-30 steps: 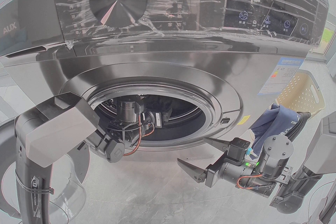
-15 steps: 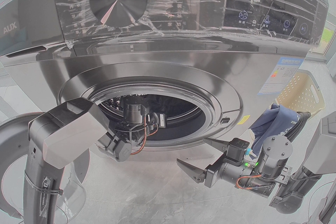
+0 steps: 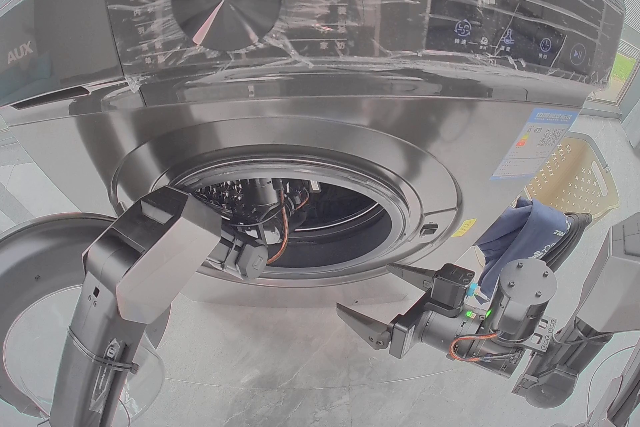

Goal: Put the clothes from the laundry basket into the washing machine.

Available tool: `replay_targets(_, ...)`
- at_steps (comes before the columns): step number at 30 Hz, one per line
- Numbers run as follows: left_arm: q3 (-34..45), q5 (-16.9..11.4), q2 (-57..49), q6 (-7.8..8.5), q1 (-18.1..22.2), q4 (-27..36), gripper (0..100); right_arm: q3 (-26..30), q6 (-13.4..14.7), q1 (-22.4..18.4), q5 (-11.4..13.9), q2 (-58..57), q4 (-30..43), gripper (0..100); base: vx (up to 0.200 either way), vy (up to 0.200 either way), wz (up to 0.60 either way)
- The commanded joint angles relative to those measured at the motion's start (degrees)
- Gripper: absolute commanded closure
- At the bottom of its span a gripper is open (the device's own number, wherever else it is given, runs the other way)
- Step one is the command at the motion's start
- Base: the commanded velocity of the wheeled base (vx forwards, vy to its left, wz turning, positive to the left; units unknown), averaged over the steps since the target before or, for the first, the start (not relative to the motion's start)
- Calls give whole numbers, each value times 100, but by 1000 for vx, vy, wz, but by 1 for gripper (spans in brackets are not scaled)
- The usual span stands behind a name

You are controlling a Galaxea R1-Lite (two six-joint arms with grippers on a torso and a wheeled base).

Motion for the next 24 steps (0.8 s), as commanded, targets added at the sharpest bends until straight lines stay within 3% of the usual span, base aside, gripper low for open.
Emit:
replay_targets(1,-798,153,544,-41,116,-30,100,9,-1,2,2,14,-1,0,0,0,0)
replay_targets(3,-772,153,544,-41,98,-39,100,9,-1,2,2,14,-1,0,0,0,0)
replay_targets(4,-772,153,544,-41,90,-39,0,9,-1,2,2,14,-1,0,0,0,0)
replay_targets(9,-693,153,474,-76,72,-30,0,9,-1,2,2,14,-1,0,0,0,0)
replay_targets(17,661,57,-326,-111,-60,462,0,1,-1,11,2,75,-1,0,0,0,0)
replay_targets(24,713,-110,-45,-85,-139,585,0,1,-1,81,2,101,-10,0,0,0,0)
